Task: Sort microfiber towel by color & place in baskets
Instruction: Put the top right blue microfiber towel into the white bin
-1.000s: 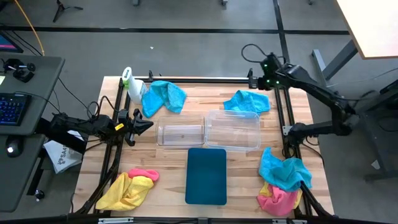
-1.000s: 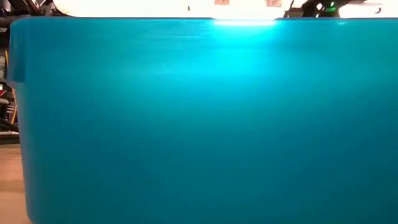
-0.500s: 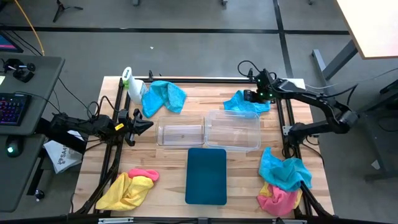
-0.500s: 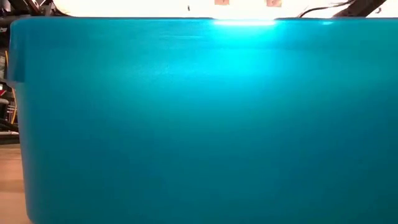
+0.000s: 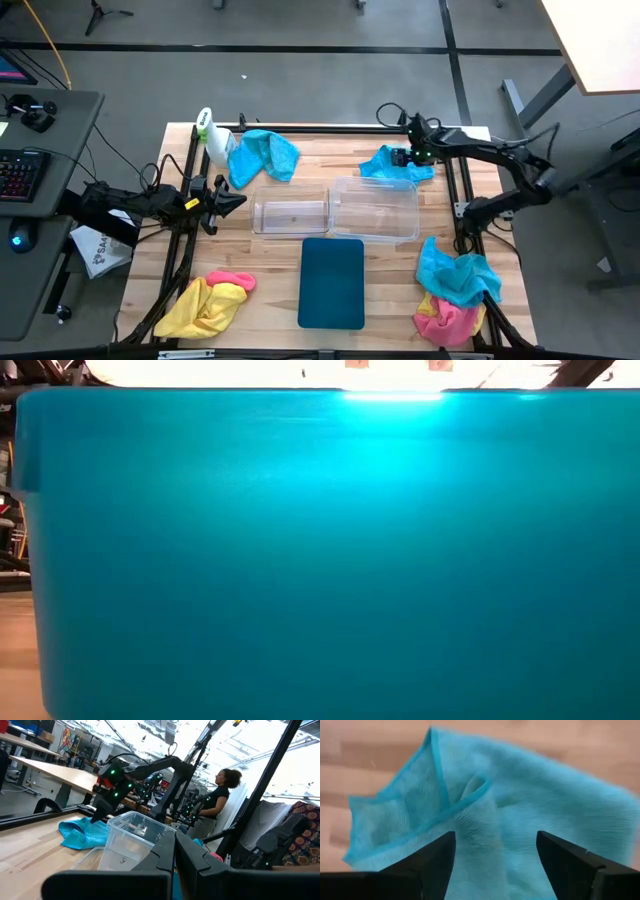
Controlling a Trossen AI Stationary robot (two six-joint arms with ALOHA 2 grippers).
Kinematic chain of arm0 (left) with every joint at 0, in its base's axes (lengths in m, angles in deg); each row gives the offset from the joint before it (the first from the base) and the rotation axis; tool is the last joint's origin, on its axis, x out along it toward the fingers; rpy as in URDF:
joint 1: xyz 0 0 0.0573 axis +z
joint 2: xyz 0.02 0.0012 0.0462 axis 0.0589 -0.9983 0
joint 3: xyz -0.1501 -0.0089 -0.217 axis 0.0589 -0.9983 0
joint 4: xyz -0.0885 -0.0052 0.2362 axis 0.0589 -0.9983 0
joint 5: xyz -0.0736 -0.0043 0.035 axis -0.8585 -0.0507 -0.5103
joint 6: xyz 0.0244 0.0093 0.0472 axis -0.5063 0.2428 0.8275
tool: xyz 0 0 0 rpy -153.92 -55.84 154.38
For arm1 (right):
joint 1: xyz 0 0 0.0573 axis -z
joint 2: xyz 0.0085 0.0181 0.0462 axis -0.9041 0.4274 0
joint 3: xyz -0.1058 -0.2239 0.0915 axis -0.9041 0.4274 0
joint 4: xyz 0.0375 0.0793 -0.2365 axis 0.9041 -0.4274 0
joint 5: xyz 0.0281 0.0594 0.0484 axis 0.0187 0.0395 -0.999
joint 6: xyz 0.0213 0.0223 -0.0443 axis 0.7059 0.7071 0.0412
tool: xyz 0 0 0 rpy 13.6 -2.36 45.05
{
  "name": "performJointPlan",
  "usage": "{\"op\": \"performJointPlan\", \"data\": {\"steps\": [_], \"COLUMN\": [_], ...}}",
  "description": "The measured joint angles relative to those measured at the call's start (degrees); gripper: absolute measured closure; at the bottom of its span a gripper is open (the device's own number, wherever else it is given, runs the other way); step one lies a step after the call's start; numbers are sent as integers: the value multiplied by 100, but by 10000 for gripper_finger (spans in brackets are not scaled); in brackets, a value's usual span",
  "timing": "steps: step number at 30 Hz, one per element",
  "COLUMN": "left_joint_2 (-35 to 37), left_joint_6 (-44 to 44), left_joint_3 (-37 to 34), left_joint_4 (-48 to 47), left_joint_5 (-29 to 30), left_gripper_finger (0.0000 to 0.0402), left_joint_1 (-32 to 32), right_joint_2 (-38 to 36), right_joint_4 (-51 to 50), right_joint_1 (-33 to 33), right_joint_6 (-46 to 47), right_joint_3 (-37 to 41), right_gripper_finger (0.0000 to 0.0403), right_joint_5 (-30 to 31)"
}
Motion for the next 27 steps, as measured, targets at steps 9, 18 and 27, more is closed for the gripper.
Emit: {"op": "performJointPlan", "data": {"steps": [9, 18, 27], "left_joint_2": [0, 0, 0], "left_joint_6": [0, 0, 0], "left_joint_3": [0, -1, -1], "left_joint_4": [0, -1, 0], "left_joint_5": [0, 0, 0], "left_gripper_finger": [401, 401, 401], "left_joint_1": [0, 1, 0], "right_joint_2": [1032, 39, -1476], "right_joint_4": [185, 1037, 1921], "right_joint_1": [-132, -240, -382], "right_joint_6": [-346, -347, -1048], "right_joint_3": [-33, -413, -1655], "right_gripper_finger": [159, 379, 396], "right_joint_5": [57, -347, -1703]}}
